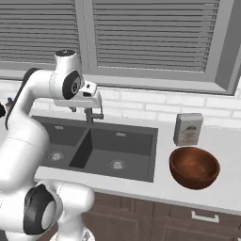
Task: Pick the onion from the sink and place it in the bowl. Then pick the bowl and place it in the microwave. Then close the microwave door and press the start button.
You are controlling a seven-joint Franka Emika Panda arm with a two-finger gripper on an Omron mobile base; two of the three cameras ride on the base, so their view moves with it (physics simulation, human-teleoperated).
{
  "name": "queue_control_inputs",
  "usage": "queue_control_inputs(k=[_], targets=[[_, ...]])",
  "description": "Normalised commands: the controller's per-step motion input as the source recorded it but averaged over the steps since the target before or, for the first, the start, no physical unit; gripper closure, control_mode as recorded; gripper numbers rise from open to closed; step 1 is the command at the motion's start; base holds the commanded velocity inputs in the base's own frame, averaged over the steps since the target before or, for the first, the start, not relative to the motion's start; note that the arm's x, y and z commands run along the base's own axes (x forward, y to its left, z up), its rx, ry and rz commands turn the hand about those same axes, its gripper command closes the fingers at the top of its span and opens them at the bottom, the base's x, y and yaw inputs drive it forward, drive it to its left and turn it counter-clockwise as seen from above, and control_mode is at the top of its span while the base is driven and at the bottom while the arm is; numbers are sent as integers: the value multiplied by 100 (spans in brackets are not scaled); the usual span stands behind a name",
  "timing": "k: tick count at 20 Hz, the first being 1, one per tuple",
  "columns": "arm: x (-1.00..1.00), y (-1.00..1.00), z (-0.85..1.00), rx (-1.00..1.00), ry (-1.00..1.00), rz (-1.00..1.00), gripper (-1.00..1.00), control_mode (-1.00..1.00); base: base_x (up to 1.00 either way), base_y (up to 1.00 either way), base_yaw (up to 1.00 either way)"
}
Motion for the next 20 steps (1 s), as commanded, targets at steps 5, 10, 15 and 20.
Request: queue_control_inputs(k=[5,10,15,20], targets=[[-56,50,-7,-5,-5,3,-100,-100,0,0,0],[-14,100,-42,-9,0,-4,-100,-100,0,0,0],[10,85,-89,13,0,0,-100,-100,0,0,0],[9,36,-75,15,4,12,-100,-100,0,0,0]])
